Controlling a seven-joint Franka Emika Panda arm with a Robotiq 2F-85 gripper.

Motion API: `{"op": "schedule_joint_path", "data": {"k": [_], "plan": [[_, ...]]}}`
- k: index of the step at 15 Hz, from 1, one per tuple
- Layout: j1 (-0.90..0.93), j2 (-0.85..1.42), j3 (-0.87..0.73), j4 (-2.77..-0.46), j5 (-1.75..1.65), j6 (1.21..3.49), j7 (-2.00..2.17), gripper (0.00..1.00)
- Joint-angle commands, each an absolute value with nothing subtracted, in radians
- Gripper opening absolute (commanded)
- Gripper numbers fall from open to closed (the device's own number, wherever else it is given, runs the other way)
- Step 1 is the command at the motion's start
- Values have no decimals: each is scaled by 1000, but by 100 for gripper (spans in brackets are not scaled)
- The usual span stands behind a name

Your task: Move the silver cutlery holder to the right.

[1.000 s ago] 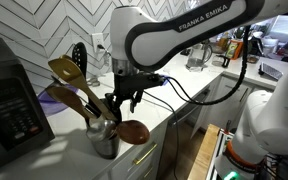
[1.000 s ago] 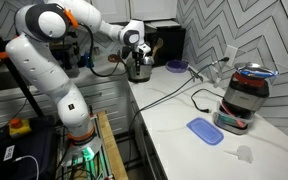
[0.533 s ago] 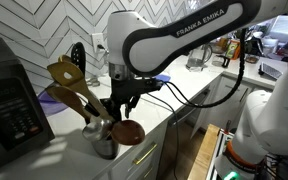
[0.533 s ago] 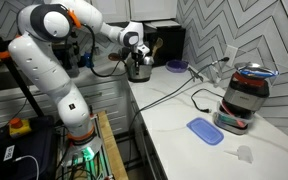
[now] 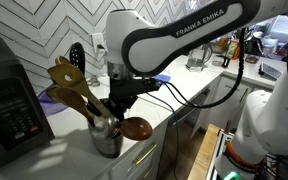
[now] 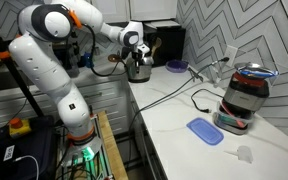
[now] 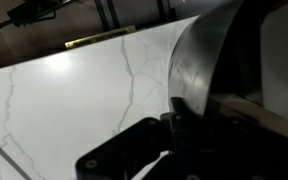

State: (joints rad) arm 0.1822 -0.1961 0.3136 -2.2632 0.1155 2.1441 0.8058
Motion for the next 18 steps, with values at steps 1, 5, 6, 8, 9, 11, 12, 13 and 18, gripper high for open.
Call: {"op": "schedule_joint_path", "data": {"k": [1, 5, 6, 8, 9, 11, 12, 13, 18], "plan": [[181, -200, 295, -2238, 113, 2135, 814, 1], [148, -238, 239, -2230, 160, 2116, 832, 1], [135, -245, 221, -2230, 167, 2114, 848, 1], [111, -256, 181, -2223, 188, 2111, 855, 1], [99, -271, 164, -2211, 190, 2102, 861, 1], [77, -298, 145, -2184, 171, 2095, 880, 1], [66, -310, 142, -2169, 151, 2089, 899, 1], [54, -325, 141, -2156, 132, 2083, 921, 1], [-23, -385, 134, -2030, -10, 1852, 1056, 1]]}}
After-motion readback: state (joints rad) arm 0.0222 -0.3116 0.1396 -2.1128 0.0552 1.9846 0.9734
